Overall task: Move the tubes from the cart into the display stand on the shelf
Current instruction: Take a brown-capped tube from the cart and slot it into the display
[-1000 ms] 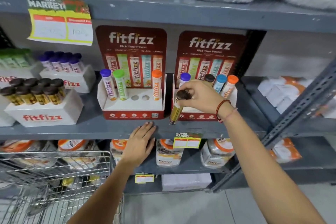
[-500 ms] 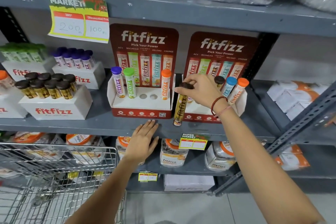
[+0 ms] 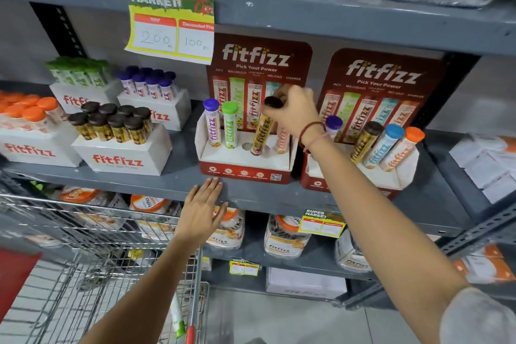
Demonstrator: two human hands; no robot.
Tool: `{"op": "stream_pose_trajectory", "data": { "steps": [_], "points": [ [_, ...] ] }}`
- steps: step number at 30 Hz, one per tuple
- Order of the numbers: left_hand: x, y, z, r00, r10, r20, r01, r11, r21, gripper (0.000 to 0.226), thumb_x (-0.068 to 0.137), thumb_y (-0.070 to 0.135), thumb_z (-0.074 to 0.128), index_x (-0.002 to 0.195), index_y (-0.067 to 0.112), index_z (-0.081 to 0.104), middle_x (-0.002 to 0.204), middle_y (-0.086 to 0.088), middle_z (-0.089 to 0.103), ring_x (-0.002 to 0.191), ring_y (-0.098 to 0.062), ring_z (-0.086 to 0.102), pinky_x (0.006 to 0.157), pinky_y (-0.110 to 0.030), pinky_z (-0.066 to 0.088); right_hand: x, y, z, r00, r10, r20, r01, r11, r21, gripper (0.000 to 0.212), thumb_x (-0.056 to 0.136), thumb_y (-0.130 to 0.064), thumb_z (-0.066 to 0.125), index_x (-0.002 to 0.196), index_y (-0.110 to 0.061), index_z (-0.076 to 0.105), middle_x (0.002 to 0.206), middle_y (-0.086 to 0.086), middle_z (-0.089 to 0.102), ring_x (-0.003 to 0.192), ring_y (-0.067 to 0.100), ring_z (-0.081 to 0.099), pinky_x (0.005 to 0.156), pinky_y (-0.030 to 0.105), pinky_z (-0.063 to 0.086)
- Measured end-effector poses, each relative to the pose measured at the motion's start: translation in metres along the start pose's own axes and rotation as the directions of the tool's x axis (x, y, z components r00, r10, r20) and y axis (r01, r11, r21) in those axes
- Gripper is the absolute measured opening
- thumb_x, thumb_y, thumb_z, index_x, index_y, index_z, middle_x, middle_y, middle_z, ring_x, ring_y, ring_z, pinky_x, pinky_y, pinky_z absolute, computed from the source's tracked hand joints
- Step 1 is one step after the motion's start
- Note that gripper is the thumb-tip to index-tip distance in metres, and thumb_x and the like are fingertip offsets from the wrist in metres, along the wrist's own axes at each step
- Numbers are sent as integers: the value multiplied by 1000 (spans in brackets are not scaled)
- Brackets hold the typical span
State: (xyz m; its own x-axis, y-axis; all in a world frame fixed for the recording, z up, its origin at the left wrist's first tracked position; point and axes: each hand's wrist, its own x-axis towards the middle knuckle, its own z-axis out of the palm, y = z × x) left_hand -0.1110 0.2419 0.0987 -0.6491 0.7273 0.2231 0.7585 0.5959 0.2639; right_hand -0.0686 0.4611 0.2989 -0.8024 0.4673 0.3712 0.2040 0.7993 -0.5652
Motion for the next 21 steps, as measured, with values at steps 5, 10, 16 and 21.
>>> {"op": "stream_pose_trajectory", "data": {
  "steps": [5,10,16,21],
  "points": [
    [-1,-7,3,999,0,32,0,1000,-3,72,88,54,15,140,8,33,148,-11,34,139,-22,26,115,-40,14,26,-10,23,996,22,85,-12,993,-121,26,78,-36,66,78,-10,63,74,3,56,76,15,42,65,23,34],
    [-3,-10,3,999,27,26,-27,1000,-2,67,89,49,20,138,7,36,146,-12,38,137,-25,30,113,-42,15,36,-10,32,996,49,70,-38,988,-153,43,78,-35,66,50,-16,39,52,-5,41,60,15,45,42,19,22],
    [-4,-10,5,999,23,30,-24,1000,13,62,91,47,25,139,8,34,147,-11,36,138,-25,28,113,-40,9,38,-9,40,986,22,164,3,988,-151,28,75,-32,72,78,-5,63,75,4,57,71,17,52,49,19,31],
    [-3,-11,6,999,23,29,-23,1000,12,65,90,49,20,140,9,33,148,-11,36,138,-24,28,113,-40,8,32,-8,48,979,-5,204,28,994,-108,32,77,-28,73,92,-1,67,91,13,70,77,17,56,63,23,38]
  ]
}}
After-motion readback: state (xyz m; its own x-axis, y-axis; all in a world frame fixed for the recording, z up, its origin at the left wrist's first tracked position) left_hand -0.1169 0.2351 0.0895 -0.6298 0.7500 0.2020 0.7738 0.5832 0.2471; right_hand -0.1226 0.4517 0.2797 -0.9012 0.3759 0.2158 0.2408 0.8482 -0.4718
